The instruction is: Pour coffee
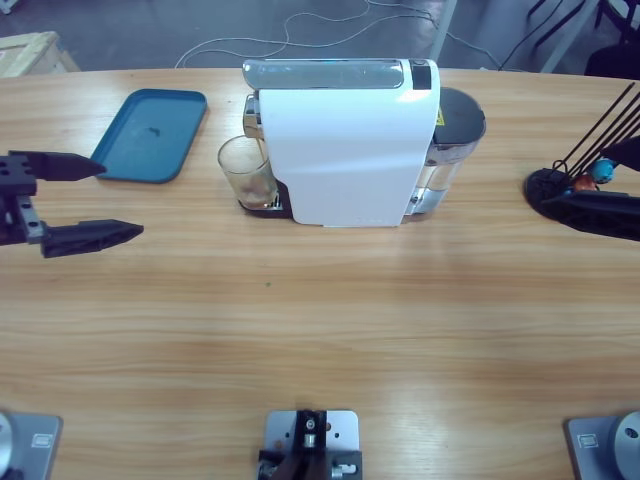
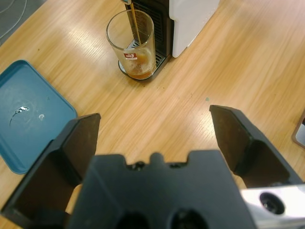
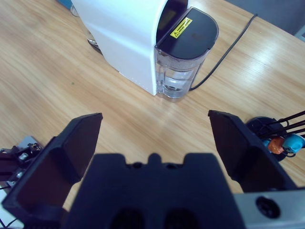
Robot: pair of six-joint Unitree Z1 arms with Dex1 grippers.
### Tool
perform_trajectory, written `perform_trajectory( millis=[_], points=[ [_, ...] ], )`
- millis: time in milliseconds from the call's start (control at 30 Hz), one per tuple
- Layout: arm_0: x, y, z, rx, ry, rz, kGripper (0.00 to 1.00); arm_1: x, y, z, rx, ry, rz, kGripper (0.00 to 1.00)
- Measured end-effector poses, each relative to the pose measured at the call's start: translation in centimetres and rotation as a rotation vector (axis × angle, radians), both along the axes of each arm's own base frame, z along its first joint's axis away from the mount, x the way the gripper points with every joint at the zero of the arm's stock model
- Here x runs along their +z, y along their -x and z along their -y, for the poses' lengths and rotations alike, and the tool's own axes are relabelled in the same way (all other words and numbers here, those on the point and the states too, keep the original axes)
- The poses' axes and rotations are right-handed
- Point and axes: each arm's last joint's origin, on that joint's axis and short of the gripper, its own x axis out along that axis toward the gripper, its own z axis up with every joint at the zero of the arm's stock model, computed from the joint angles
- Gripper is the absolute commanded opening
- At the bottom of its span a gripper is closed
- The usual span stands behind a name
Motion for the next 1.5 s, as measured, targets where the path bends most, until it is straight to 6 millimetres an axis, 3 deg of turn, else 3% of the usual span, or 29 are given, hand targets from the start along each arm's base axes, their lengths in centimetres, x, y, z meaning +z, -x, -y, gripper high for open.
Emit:
perform_trajectory(
  millis=[1500],
  points=[
    [0.80, -0.13, 0.09, -0.001, 0.016, 0.025, 1.000, -0.19, 0.79, -0.18, 0.047, 0.022, -0.021, 1.000]
  ],
)
